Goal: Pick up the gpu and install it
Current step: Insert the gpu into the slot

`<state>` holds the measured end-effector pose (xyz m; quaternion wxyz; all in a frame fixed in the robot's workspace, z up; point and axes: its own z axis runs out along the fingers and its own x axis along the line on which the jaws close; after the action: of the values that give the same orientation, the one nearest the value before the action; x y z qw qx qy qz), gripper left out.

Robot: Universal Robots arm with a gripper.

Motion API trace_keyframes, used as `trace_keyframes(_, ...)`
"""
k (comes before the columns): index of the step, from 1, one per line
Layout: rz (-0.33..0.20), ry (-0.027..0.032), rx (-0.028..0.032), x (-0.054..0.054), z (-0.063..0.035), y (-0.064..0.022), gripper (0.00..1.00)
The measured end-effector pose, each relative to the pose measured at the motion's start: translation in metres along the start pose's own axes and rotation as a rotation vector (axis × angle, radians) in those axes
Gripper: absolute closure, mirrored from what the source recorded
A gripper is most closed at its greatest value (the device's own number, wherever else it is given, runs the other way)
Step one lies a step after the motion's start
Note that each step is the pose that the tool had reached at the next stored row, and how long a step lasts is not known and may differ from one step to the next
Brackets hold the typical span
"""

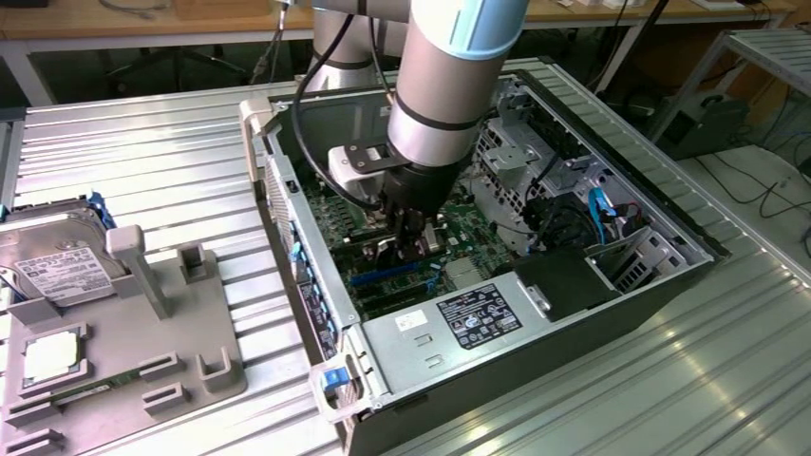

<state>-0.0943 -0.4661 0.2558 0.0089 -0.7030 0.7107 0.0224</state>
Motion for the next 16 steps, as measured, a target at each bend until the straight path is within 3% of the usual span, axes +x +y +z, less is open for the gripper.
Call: trace_keyframes(16, 0.001, -0.0002, -0.0207, 0.0005, 0.0098, -0.0002, 0.72)
